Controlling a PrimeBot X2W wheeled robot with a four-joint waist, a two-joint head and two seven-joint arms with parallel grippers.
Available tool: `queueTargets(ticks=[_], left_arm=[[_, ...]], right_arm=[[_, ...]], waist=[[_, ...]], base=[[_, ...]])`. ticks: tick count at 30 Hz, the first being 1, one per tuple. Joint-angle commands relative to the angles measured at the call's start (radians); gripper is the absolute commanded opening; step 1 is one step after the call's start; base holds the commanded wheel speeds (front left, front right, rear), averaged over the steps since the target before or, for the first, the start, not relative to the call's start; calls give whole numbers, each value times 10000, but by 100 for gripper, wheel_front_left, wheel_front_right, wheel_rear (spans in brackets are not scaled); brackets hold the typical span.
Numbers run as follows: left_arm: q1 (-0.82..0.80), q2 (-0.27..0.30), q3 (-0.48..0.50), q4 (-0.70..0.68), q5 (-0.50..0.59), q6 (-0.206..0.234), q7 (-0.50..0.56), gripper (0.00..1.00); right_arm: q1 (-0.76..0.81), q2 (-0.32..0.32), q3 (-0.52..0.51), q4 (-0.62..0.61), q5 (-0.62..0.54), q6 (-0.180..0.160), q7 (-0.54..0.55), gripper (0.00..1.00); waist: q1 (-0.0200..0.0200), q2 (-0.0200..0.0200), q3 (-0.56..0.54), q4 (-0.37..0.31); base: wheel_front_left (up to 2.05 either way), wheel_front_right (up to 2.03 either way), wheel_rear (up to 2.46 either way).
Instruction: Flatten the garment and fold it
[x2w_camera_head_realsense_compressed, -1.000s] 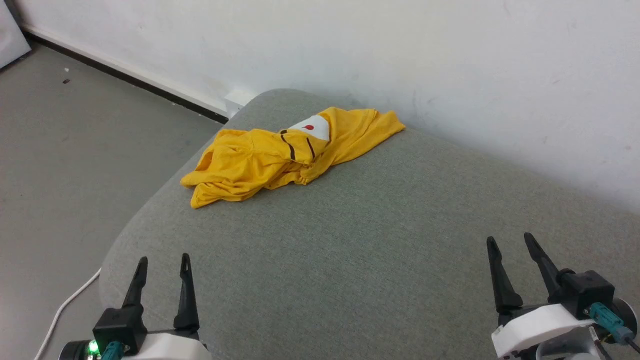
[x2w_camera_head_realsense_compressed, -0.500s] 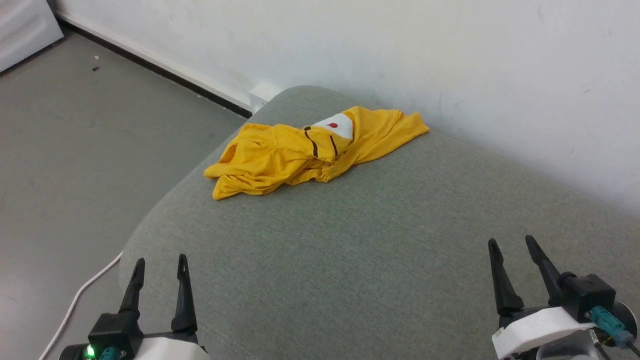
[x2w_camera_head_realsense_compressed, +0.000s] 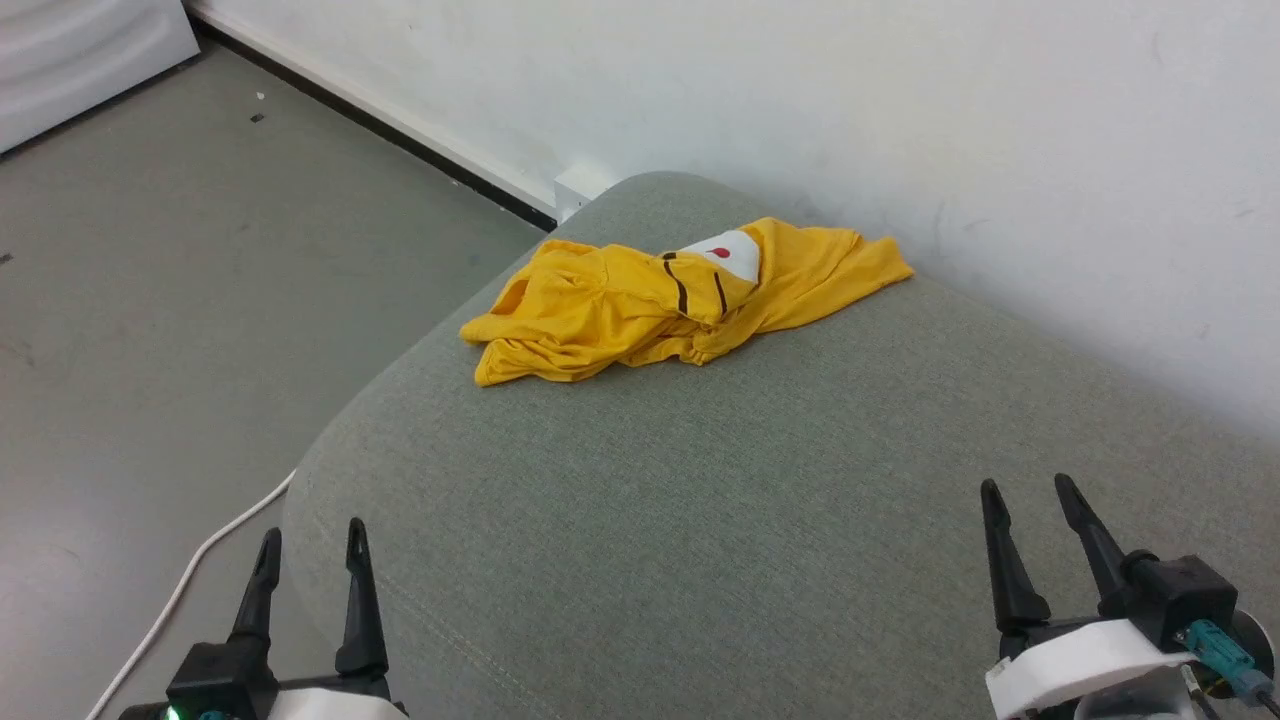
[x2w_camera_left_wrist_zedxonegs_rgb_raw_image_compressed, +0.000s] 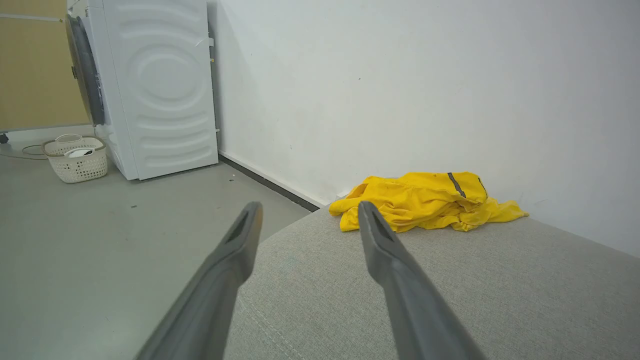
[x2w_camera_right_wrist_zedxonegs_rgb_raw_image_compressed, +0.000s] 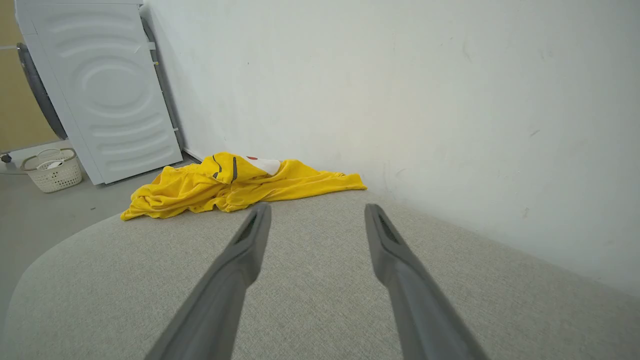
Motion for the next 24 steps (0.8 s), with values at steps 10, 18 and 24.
queueTargets(ticks=[10,18,24], left_arm=[[169,-47,33,23,-63,85,-55,100],[-399,130,-46,-133,58,-241,-55,100],[-2209,953,-520,-529,150,-1054,391,100]], right_arm=[[36,30,3,54,58,-21,-91,100],[62,30,-150,9,15,-21,-91,100],[-35,30,-434,-198,-327,-21,-91,100]], waist=[[0,-1,-25,-39],[0,-1,98,13],[0,-1,469,10]], base=[[0,0,0],[0,0,0],[0,0,0]])
